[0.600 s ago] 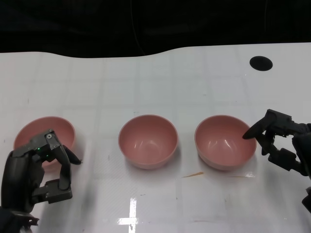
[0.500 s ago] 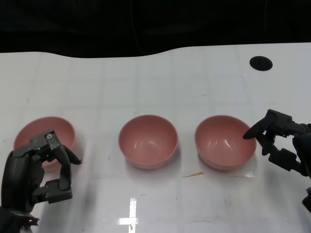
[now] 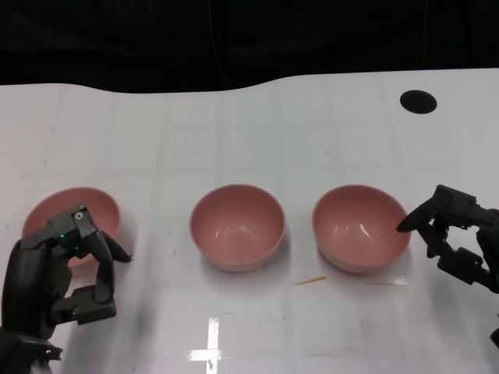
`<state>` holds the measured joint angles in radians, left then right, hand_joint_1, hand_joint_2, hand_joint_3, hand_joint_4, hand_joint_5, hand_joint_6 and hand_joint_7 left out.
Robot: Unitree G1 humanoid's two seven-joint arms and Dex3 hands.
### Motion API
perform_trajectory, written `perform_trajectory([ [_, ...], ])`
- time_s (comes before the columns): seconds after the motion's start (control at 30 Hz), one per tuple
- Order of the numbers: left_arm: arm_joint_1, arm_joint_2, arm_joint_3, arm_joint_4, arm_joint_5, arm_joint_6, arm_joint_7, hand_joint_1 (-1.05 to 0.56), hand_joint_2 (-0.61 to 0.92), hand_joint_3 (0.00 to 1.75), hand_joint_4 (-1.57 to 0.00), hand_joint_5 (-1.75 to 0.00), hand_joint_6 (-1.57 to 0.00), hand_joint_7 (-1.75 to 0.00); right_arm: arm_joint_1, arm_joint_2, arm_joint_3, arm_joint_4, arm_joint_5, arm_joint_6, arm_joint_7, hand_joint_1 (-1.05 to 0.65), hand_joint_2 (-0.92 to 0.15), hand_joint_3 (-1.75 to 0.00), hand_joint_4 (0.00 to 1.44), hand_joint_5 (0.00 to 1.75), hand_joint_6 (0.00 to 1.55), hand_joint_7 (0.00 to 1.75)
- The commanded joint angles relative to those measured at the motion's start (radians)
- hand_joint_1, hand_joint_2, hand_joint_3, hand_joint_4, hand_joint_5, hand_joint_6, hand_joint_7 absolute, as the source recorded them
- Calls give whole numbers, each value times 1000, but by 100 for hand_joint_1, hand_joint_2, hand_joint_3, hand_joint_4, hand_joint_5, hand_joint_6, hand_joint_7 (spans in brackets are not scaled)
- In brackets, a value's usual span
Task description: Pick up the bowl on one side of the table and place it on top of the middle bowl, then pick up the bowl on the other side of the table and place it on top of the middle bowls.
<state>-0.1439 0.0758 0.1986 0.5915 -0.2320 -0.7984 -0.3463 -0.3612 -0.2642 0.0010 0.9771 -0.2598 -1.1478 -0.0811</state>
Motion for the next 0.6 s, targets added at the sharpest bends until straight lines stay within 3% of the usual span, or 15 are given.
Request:
perform_trajectory([
  [0.03,16,20,-1,-16,3,13,-3,12,48,153,-97,-175,-85,-170,2,-25,-2,-5,-4,-3,-9,-44,-92,-46,78,168,73,140],
  [0.6,23,23,-6,-44,0,46,-12,11,47,154,-97,-175,-84,-172,0,-28,-1,-8,-10,-1,-16,-44,-92,-47,79,169,74,138],
])
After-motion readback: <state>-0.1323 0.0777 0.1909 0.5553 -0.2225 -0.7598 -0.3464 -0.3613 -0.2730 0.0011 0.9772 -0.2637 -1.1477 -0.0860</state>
